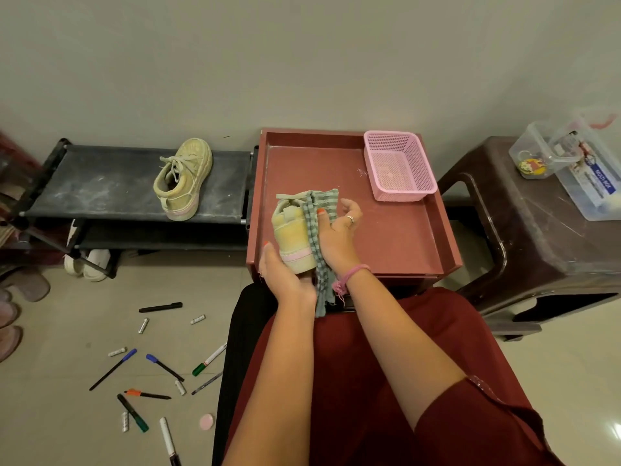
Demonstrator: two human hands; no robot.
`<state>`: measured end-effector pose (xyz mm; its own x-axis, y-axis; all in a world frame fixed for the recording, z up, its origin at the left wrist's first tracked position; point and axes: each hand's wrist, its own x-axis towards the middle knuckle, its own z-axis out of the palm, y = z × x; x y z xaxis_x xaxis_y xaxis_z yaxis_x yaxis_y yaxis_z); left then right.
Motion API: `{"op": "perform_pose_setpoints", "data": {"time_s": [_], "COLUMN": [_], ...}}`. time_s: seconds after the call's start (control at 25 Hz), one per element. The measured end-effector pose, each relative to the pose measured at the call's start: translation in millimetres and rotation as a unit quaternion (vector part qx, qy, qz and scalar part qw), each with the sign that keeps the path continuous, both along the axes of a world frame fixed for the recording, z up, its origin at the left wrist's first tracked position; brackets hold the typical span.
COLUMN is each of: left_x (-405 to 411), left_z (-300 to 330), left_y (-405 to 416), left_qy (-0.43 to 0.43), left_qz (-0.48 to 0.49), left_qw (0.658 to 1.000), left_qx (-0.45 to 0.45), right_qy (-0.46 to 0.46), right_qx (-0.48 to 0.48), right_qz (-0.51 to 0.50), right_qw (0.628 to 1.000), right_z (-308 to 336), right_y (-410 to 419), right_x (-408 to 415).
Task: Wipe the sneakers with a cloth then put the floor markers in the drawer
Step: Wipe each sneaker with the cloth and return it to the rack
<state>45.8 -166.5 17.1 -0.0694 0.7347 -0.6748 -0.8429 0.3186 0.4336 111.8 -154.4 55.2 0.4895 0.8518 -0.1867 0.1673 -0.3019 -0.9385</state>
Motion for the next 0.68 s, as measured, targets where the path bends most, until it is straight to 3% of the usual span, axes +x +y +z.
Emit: {"op": "perform_pose_setpoints", "data": {"time_s": [0.16, 0.36, 0.52, 0.68], "left_x": [-13, -36, -41, -46], "left_z": [20, 14, 5, -9], "left_y": [-18, -13, -11, -6], "left_qy": [0.073, 0.132, 0.111, 0.066], "left_qz": [-0.086, -0.188, -0.201, -0.173], "left_qw": [0.985, 0.961, 0.959, 0.971], "left_qx": [0.129, 0.154, 0.168, 0.149], "right_qy": [0.009, -0.078, -0.165, -0.266], "right_qx": [0.001, -0.021, 0.022, 0.046], "right_qz": [0.014, 0.166, 0.100, 0.157], "right_qw": [1.000, 0.983, 0.981, 0.950], "right_z": [3, -14, -22, -32], "right_y": [-5, -22, -19, -33], "right_x": [-17, -25, -23, -57]}}
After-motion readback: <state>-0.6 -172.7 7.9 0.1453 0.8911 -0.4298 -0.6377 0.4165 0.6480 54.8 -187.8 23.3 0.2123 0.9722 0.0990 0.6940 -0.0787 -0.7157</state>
